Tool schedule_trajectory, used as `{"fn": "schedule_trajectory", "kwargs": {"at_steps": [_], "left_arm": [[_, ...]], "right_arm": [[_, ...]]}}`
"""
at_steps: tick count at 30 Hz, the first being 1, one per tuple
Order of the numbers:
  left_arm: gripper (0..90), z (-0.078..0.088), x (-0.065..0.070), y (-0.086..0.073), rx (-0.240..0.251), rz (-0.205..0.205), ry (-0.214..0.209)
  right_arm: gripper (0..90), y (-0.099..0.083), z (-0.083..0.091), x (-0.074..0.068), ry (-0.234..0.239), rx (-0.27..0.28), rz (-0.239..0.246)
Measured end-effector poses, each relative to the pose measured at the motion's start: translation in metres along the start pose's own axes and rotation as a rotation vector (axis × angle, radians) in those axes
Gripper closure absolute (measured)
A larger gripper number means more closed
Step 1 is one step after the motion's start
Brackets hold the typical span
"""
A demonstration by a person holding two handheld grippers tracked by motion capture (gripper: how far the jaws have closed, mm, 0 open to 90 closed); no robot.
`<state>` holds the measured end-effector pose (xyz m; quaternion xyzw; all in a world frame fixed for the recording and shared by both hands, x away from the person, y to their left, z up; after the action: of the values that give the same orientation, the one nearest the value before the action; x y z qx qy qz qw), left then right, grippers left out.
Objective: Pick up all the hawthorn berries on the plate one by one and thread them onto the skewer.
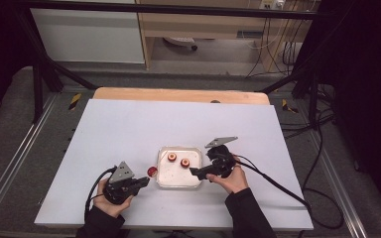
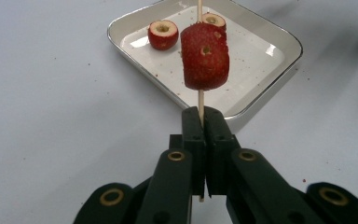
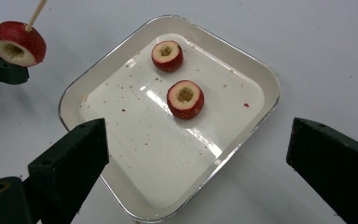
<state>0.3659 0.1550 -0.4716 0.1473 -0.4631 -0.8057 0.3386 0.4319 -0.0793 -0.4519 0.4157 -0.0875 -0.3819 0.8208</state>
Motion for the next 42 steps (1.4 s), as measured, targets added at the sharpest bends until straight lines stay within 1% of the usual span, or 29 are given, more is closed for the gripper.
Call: {"fn": "schedule_trajectory", "kwargs": {"at_steps": [1, 2, 5, 6, 7, 8, 10, 12, 15, 16, 20, 24, 27, 31, 34, 36, 39, 42], "left_arm": [[88.4, 0.0, 0.0, 0.0, 0.002, 0.0, -0.002], [88.4, 0.001, -0.001, 0.0, 0.003, 0.002, -0.003], [88.4, 0.002, -0.002, 0.0, 0.001, 0.003, 0.0], [88.4, 0.002, -0.002, 0.0, 0.001, 0.003, -0.002], [88.4, 0.002, -0.002, 0.0, 0.0, 0.002, -0.001], [88.4, 0.002, -0.002, 0.0, 0.0, 0.002, -0.002], [88.4, 0.002, -0.003, 0.0, 0.0, 0.002, -0.003], [88.4, 0.002, -0.003, 0.0, -0.001, 0.002, -0.005], [88.4, 0.002, -0.004, -0.001, -0.005, 0.0, -0.004], [88.4, 0.002, -0.004, -0.001, -0.006, 0.0, -0.003], [88.4, 0.002, -0.004, -0.001, -0.006, 0.001, -0.004], [88.4, 0.002, -0.004, -0.001, -0.005, 0.002, -0.003], [88.4, 0.002, -0.005, -0.001, -0.006, 0.002, -0.002], [88.4, 0.001, -0.004, -0.001, -0.01, -0.003, -0.004], [88.4, 0.001, -0.004, -0.002, -0.011, -0.004, -0.003], [88.4, 0.001, -0.004, -0.001, -0.011, -0.003, -0.003], [88.4, 0.0, -0.004, -0.002, -0.013, -0.004, -0.005], [88.4, 0.0, -0.004, -0.002, -0.015, -0.003, -0.005]], "right_arm": [[6.1, 0.001, -0.001, 0.0, -0.001, -0.011, 0.006], [6.2, 0.003, -0.002, 0.0, -0.006, -0.022, 0.023], [6.6, 0.008, -0.007, 0.0, -0.016, -0.055, 0.038], [6.9, 0.01, -0.008, 0.0, -0.018, -0.071, 0.05], [7.2, 0.012, -0.009, -0.001, -0.026, -0.086, 0.053], [7.6, 0.014, -0.01, -0.001, -0.033, -0.098, 0.067], [9.8, 0.019, -0.013, -0.003, -0.04, -0.129, 0.095], [11.0, 0.023, -0.016, -0.006, -0.036, -0.164, 0.119], [14.0, 0.027, -0.021, -0.008, -0.035, -0.201, 0.148], [15.2, 0.029, -0.023, -0.009, -0.043, -0.214, 0.155], [19.4, 0.033, -0.031, -0.009, -0.026, -0.262, 0.154], [23.5, 0.034, -0.04, -0.008, -0.017, -0.295, 0.152], [27.6, 0.034, -0.047, -0.007, -0.013, -0.311, 0.14], [33.6, 0.032, -0.052, -0.004, -0.017, -0.337, 0.104], [36.9, 0.03, -0.056, -0.003, -0.013, -0.356, 0.1], [38.2, 0.029, -0.058, -0.002, -0.008, -0.366, 0.102], [41.2, 0.028, -0.061, -0.002, 0.003, -0.367, 0.107], [43.4, 0.027, -0.065, -0.001, 0.013, -0.378, 0.132]]}}
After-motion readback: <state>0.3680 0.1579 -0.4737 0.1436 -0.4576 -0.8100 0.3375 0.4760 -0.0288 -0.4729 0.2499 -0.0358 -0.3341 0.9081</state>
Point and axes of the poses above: each handheld gripper's, and its own axes: z roughly backward along the jaws, y roughly out of its top, x roughly to its right, the point moved 7 cm from there along -z, roughly forward along the jaws, and after that the axes turned 5 degrees about x, right-handed, at the moved point
